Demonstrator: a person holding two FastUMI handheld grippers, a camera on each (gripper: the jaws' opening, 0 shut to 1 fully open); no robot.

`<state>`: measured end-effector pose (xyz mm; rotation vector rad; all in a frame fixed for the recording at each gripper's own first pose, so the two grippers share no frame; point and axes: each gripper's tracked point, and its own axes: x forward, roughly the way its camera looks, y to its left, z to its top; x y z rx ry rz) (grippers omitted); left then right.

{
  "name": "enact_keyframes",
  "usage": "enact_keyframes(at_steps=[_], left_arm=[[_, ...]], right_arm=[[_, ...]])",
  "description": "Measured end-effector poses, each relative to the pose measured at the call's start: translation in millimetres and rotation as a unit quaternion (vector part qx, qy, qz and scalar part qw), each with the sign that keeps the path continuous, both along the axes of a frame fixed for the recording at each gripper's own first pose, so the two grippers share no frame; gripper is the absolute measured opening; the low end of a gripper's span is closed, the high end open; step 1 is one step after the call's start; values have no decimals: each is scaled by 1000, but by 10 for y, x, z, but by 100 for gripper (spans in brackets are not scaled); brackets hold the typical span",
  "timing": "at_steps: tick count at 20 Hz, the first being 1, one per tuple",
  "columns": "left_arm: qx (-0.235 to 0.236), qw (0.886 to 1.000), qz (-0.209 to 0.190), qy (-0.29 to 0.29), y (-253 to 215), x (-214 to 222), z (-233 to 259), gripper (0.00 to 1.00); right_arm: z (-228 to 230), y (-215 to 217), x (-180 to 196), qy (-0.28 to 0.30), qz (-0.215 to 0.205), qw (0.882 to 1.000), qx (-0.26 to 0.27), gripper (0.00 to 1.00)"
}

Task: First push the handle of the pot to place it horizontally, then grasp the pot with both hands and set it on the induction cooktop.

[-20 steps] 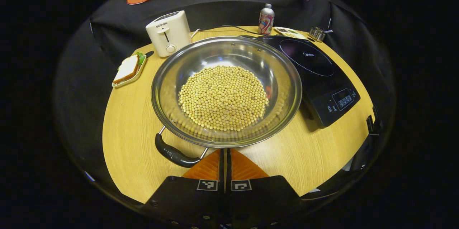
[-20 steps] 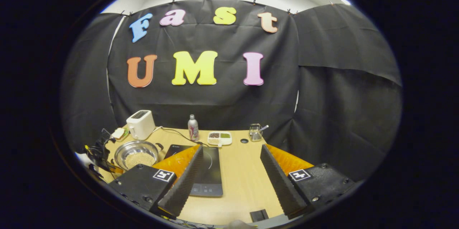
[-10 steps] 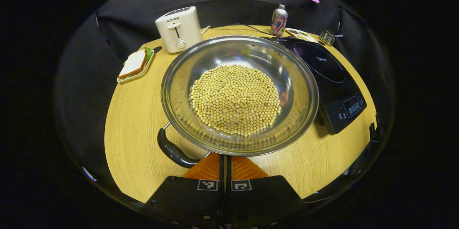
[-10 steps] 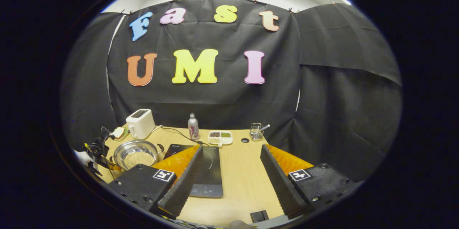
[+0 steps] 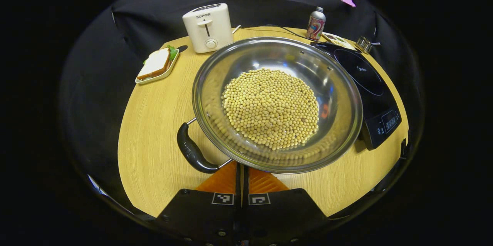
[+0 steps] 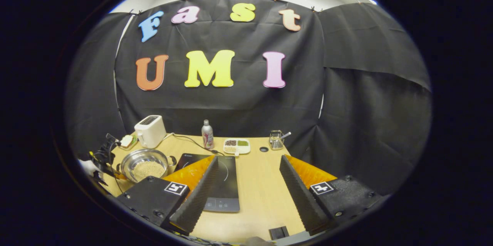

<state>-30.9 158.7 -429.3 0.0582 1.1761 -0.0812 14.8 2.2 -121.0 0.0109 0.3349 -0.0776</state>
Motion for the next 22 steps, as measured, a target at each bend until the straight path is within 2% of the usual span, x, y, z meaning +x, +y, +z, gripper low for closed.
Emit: enact_keyframes(at_steps=[2,3,5,6,14,15,16,17,22], left_arm=[[4,1000,1,0,33,33,-2,0],[6,1000,2,0,63,49,-4,10],[8,1000,7,-1,118,97,-22,10],[7,1000,13,0,147,120,-40,0],[10,999,44,5,338,300,-79,0],[7,999,49,5,353,322,-79,10],[3,998,57,6,368,352,-71,10],[-1,998,65,6,384,375,-85,0],[5,997,79,5,506,510,-89,0]], right_arm=[[6,13,23,0,1,1000,-1,97],[4,18,27,0,3,1000,-2,97],[15,41,53,0,5,1000,-5,97],[16,54,59,1,7,1000,-5,97],[21,48,123,7,9,1000,-10,97],[22,45,131,8,9,1000,-11,97],[32,45,138,8,9,1000,-12,97],[26,50,143,8,9,1000,-13,97],[35,61,180,11,12,1000,-17,97]])
